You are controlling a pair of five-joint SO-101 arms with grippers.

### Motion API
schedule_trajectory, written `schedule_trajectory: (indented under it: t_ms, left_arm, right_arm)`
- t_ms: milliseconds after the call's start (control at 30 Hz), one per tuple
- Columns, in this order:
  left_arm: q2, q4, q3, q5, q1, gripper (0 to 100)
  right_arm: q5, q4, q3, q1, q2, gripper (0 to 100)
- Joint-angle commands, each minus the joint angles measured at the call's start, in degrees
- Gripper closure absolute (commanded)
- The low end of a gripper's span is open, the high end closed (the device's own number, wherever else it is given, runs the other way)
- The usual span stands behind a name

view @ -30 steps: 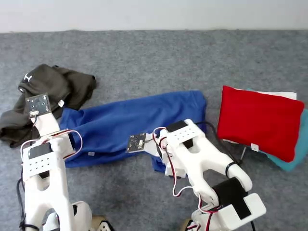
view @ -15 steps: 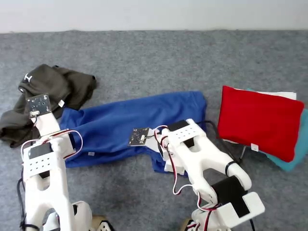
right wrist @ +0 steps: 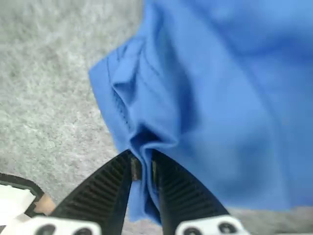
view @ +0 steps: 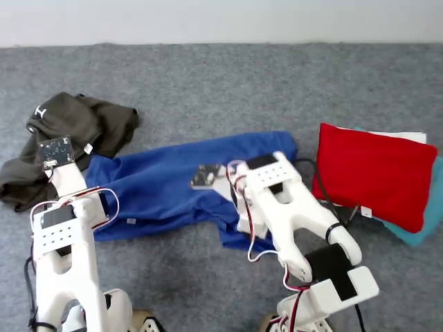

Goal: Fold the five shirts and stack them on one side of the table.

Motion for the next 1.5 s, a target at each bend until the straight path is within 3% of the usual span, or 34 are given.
schedule_trajectory:
  t_ms: [0,200,467,733,833,1000,1467]
  left_arm:
    - [-1.6,0.1,-2.4,-0.3,-0.2,94]
    - [-1.6,0.2,-2.4,-0.3,-0.2,94]
    - [-1.6,0.2,-2.4,-0.3,-0.1,94]
    - [-1.6,0.2,-2.4,-0.3,0.1,94]
    - [-1.6,0.2,-2.4,-0.3,0.1,94]
    - [-1.6,0.3,-2.4,-0.3,0.1,94]
    - [-1.9,1.4,-2.4,-0.3,-0.1,94]
  right_arm:
    - [1.3,4.5,-10.5,0.7,2.8,99.0]
    - [2.1,13.1,-30.7,1.8,15.5,99.0]
    - [11.3,25.2,-61.7,4.1,32.3,99.0]
    - [16.6,25.9,-85.5,3.4,49.4,98.3]
    - [16.5,26.0,-90.7,3.0,52.5,91.0]
    - [11.3,25.9,-94.9,3.8,53.6,70.5]
    - [-7.0,26.5,-109.4,9.9,52.1,88.3]
